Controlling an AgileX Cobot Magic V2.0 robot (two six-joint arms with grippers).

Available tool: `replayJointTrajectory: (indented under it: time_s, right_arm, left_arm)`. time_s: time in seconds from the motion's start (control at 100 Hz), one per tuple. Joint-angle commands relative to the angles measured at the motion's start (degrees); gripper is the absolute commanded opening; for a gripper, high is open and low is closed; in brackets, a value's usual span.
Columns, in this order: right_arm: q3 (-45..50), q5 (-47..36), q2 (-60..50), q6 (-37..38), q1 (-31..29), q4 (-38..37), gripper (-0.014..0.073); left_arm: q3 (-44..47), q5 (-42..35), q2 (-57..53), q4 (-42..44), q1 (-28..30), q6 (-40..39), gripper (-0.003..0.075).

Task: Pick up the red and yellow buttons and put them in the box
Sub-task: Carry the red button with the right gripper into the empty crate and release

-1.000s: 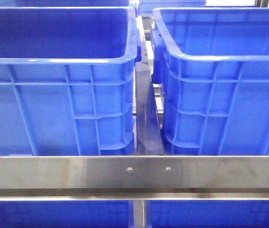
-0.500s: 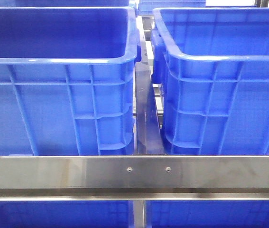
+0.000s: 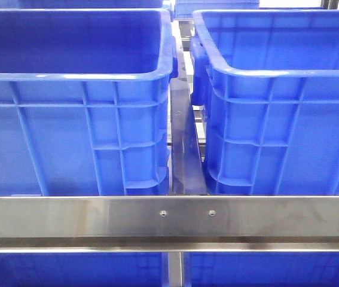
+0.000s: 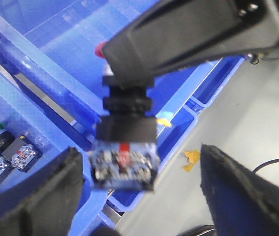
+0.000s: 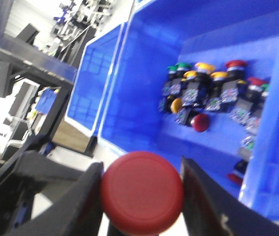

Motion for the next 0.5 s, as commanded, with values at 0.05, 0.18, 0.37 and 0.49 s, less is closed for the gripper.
replayJointTrajectory:
  time_s: [0.05,0.18,0.37,0.49]
  right_arm:
    - [-2.13,-2.21,-1.2,-2.16,0.05,2.78,0.0141]
    - [-2.13,-5.17,-1.2,-2.28,0.05,2.31,0.0141]
    - [-2.13,-8.81,-1.2,-2.33,0.05,1.08,0.0141]
    - [-2.13,-9.56,-1.2,-2.7,0.05,1.08,0.0141]
  left_arm:
    - [-1.65,-3.47,-2.12,0.17,0.44,-0.39,0.0463]
    - [-1.52,-2.69,-2.88,0.17,3.55,-1.64,0.0463]
    - [2.29,-3.33,-6.93,0.17,9.7,-1.95,0.0463]
    - [6.71,-4.03,-11.28,0.17,15.13,-2.97,0.0463]
